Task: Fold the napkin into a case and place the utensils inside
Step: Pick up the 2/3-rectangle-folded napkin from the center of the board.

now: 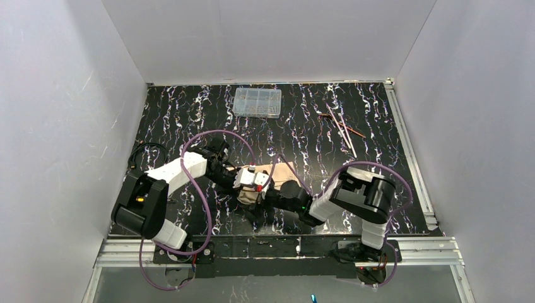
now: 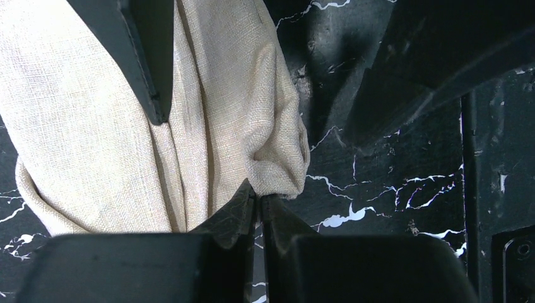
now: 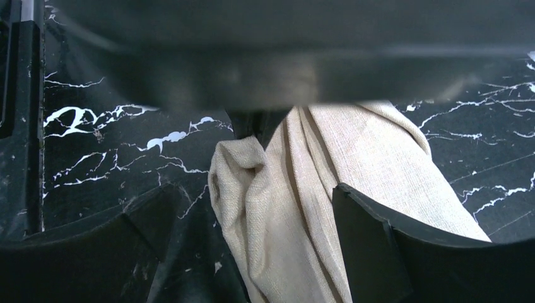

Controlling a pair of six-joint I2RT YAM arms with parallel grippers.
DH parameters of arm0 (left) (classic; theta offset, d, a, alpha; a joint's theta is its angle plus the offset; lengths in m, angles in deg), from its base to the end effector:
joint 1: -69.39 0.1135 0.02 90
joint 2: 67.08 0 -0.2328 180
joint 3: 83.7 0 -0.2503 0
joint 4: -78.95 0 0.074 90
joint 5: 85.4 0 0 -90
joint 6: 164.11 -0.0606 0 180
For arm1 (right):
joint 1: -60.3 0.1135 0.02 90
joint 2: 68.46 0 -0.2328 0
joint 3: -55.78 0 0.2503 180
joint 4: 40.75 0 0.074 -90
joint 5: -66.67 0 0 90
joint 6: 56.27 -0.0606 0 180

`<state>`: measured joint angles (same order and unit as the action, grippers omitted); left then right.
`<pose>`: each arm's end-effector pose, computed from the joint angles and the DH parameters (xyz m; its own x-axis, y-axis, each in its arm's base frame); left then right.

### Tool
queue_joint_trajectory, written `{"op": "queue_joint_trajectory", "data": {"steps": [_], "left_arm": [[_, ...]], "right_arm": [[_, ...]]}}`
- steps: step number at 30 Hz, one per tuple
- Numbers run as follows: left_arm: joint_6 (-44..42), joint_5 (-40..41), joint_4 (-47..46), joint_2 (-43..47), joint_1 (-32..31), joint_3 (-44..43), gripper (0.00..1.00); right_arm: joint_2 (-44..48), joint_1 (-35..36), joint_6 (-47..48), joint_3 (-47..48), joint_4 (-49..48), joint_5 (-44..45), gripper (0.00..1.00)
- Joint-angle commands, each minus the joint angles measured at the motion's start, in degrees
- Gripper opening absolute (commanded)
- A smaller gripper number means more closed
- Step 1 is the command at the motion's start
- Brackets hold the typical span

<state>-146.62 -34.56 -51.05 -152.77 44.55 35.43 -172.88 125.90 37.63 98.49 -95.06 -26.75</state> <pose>0.2211 -0.1445 0.1238 0.1906 0.7267 -0.6600 0.9783 -0.1961 0.0666 0.1330 0.3020 0.1012 0.0104 -0.1414 -0.9899 -0.9350 0.3497 -0.0598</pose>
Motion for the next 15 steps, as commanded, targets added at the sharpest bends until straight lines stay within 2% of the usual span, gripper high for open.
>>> {"op": "queue_joint_trajectory", "data": {"steps": [1, 8, 15], "left_arm": [[1.57, -3.4, 2.15, 0.01, 0.4, -2.31, 0.0], [2.18, -4.48, 3.77, -0.18, 0.53, -3.36, 0.0], [1.87, -4.76, 4.85, -0.33, 0.58, -3.96, 0.0]], "right_arm": [[-2.56, 2.36, 5.08, 2.1, -5.64, 5.52, 0.99], [-6.65, 3.67, 4.12, -0.26, -15.63, 13.28, 0.99], [-9.96, 3.89, 5.26, -0.5, -20.02, 14.03, 0.99]]}}
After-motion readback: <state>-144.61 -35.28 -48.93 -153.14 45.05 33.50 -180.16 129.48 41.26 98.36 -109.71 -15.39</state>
